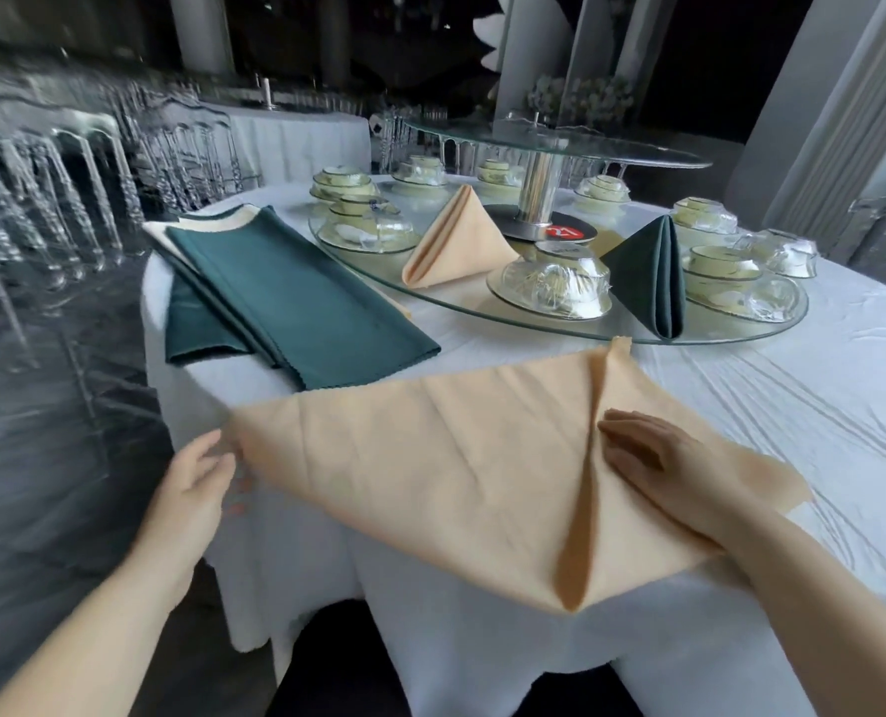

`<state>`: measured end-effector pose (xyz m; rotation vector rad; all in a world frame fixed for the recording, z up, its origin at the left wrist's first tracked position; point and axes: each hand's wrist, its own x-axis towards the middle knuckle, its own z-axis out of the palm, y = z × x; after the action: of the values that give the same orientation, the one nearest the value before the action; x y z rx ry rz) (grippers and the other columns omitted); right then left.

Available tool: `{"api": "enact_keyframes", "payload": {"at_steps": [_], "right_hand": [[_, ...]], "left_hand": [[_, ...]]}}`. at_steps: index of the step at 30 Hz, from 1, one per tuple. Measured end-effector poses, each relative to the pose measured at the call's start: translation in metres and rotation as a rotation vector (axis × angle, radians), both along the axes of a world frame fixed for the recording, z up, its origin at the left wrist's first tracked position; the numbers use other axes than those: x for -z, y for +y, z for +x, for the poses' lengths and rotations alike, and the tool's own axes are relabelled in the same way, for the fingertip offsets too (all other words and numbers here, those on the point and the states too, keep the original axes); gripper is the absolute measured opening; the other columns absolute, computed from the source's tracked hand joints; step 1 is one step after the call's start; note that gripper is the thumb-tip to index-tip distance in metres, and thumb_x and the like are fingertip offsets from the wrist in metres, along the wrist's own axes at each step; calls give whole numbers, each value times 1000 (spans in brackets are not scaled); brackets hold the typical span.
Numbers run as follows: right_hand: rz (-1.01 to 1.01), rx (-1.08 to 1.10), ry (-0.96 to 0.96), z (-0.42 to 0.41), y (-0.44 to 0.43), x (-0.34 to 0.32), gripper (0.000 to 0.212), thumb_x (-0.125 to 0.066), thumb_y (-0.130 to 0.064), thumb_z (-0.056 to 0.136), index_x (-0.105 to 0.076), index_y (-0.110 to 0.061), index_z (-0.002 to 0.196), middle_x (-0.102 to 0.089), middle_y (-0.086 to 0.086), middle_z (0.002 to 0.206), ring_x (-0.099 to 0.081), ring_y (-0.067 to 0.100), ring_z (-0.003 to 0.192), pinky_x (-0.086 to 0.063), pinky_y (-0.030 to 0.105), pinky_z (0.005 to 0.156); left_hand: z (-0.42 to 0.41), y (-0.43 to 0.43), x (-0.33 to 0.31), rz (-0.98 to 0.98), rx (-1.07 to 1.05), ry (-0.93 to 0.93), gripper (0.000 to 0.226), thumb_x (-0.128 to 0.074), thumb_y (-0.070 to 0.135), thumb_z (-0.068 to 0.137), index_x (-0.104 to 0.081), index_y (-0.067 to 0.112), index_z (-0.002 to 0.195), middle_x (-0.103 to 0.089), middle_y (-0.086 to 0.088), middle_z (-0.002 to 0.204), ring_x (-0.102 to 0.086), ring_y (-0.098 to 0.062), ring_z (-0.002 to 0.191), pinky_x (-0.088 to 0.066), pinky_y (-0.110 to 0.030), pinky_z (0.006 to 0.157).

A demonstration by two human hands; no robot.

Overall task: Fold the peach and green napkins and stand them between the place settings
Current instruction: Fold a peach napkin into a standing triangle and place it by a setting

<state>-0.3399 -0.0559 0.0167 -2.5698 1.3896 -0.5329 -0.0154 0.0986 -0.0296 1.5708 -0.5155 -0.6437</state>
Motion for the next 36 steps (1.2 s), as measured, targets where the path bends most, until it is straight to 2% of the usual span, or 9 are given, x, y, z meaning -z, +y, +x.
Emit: {"api": "enact_keyframes", "payload": {"at_steps": [3,7,11,13,18,22,27,30,36], "right_hand": [[7,0,-3,-1,-1,2,33,-54,-21,89,-56,-16,122,-49,-3,135,-41,13,128,-19,8,95],[14,7,-6,-1,-3,4,33,-56,-19,88,-58,-14,121,-51,-1,134,-41,15,128,-22,17,103],[15,9,3,-1,-3,4,33,-56,-20,88,-58,-15,121,-51,-2,133,-42,15,127,-22,17,103],[35,9,10,-2,-3,1,32,-55,-21,89,-57,-17,121,-51,-4,133,-42,14,127,-23,17,102],[85,55,18,-5,-11,-12,25,-53,-26,90,-62,-22,113,-58,-7,122,-44,17,121,-27,24,102],[104,67,-15,-12,-21,-12,20,-56,-22,88,-66,-20,105,-61,-7,118,-47,19,118,-29,25,103],[60,55,-66,-17,-22,-4,20,-57,-25,87,-67,-25,105,-56,-20,111,-46,14,117,-34,34,103],[49,56,-92,-19,-24,-2,20,-57,-28,87,-67,-28,104,-57,-19,115,-45,12,117,-34,34,103],[48,44,-114,-22,-27,2,26,-51,-39,87,-65,-31,108,-56,-20,121,-40,7,119,-28,23,103]], "left_hand": [[9,-2,-11,-101,2,362,20,-38,21,98,-53,9,100,-57,-10,96,-54,-18,78,-40,-37,88],[23,-4,-7,-209,-6,451,16,-44,9,95,-55,17,87,-67,2,67,-54,-12,76,-43,-28,80],[25,4,-21,-315,35,455,44,-42,3,93,-74,19,67,-67,11,58,-63,0,57,-53,-17,62],[23,4,-38,-380,83,396,57,-39,0,93,-73,24,54,-67,10,59,-62,2,53,-52,-12,55],[-4,-15,-99,-347,332,128,40,-43,-8,87,-62,27,92,-53,9,46,-43,-2,34,-39,-12,36],[-41,-55,-140,-186,716,-61,29,-57,1,61,-60,18,85,-54,4,48,-38,-4,30,-33,-12,31],[-102,-129,-148,0,963,-53,15,-53,0,86,-52,10,74,-57,1,47,-54,-7,40,-46,-14,42],[-133,-169,-141,22,1097,-19,12,-51,1,88,-58,7,80,-68,-4,63,-66,-8,59,-55,-16,58],[-166,-246,-104,71,804,-467,15,-60,0,84,-59,10,73,-63,-13,83,-62,-21,72,-54,-33,75]]}}
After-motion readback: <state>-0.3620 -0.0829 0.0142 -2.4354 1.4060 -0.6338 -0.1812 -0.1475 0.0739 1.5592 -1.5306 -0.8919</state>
